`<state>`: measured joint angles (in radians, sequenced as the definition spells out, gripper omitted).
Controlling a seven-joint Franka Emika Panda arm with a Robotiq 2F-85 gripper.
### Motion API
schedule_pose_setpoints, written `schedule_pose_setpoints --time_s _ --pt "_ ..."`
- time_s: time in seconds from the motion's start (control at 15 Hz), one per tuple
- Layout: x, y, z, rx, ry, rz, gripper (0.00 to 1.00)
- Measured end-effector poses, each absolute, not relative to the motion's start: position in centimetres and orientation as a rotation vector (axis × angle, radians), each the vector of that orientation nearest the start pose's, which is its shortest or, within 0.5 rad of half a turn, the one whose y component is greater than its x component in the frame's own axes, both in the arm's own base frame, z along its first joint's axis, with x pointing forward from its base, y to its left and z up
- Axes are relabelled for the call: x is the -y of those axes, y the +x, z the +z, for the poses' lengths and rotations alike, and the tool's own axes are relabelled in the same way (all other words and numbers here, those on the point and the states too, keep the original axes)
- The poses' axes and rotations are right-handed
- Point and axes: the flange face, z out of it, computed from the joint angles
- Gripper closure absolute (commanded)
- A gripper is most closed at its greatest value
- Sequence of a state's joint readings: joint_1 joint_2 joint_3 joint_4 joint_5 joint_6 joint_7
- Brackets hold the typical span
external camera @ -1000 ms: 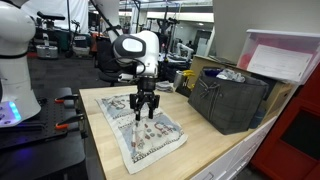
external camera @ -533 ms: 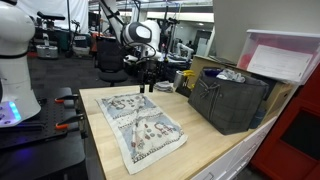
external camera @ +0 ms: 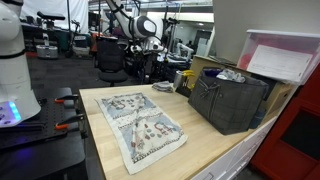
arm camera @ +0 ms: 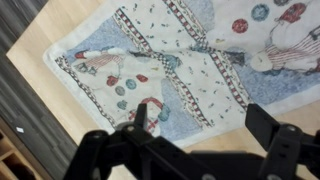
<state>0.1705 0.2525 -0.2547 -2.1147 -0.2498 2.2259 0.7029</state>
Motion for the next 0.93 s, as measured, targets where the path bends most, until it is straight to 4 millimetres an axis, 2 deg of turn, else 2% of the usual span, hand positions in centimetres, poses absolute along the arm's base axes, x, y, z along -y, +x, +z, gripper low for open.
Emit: schedule_pose_setpoints --time_s 0.27,0.6,0.73,0.93 --pt "3.8 55.8 29.1 -0.651 -3.306 0.157 0.00" --pt "4.5 54.8 31.3 -0.187 -3.324 0.281 0.00" --pt "5.0 54.3 32.6 -0.074 -3.321 0.319 0.00" --pt "5.5 53.4 34.2 0.004 -3.321 0.374 0.00"
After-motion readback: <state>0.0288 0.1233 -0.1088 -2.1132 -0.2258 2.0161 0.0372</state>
